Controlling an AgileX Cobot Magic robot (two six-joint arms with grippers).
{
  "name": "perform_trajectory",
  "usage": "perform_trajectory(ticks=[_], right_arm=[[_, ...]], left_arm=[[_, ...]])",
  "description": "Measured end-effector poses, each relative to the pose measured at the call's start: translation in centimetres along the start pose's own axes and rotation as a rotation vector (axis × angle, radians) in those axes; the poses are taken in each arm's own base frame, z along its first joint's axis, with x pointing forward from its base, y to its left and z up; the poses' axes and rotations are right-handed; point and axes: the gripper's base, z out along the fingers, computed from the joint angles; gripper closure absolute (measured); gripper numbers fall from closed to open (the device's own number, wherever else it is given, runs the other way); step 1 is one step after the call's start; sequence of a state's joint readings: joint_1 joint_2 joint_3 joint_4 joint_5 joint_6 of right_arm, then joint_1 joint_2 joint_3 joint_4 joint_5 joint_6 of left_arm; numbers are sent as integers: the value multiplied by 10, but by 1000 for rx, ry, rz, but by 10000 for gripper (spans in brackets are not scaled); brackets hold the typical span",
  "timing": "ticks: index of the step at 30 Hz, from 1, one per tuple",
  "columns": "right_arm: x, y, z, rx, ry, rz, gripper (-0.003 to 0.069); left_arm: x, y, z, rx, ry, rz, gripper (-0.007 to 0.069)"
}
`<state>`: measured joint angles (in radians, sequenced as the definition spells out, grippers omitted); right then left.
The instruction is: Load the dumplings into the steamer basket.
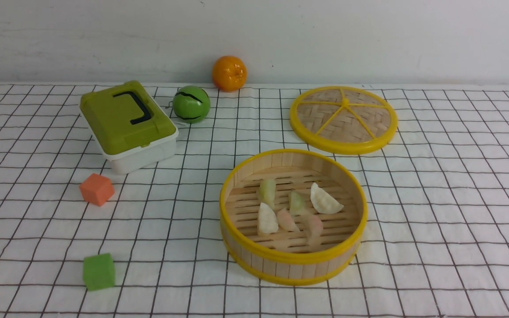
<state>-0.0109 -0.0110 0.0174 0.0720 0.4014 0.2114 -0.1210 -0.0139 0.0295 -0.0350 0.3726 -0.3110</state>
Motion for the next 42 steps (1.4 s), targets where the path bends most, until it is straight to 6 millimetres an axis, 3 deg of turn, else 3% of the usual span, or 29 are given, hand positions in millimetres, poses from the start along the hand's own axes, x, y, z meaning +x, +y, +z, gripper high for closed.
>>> perform_trajectory(ticks=[42], right_arm=[[0, 0, 0, 0, 0, 0, 542]], left_arm=[[0, 0, 0, 1, 0, -2, 618]])
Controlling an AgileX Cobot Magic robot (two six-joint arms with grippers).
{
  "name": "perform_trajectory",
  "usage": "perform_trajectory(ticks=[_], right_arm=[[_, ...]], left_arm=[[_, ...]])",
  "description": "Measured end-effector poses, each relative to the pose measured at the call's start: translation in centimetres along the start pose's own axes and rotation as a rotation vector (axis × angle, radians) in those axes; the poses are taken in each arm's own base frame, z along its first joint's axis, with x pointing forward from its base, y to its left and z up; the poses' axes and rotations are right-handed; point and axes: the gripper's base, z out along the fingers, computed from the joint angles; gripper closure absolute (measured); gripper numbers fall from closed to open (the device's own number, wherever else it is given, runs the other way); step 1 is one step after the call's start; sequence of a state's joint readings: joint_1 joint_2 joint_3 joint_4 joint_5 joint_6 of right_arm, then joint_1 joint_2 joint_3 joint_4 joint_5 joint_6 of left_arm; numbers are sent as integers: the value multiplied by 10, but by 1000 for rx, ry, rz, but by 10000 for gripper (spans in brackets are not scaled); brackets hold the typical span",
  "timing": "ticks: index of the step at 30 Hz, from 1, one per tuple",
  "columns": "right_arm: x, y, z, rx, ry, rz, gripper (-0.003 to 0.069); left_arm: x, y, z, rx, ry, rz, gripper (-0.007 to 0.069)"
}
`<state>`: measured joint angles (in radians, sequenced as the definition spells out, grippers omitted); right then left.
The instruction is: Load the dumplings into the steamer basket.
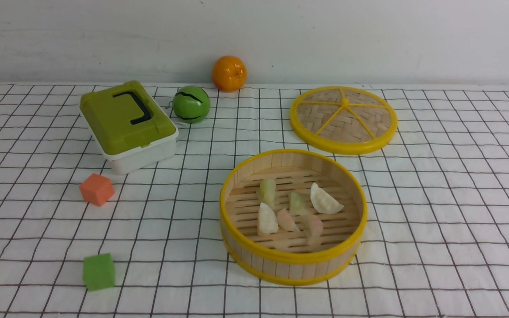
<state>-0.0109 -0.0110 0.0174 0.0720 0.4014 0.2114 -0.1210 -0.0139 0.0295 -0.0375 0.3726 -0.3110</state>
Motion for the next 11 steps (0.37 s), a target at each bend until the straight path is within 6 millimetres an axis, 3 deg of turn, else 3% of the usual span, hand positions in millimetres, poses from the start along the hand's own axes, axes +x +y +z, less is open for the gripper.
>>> perform_trajectory(ticks=[11], right_arm=[[0, 0, 0, 0, 0, 0, 529]], left_arm=[[0, 0, 0, 0, 0, 0, 606]])
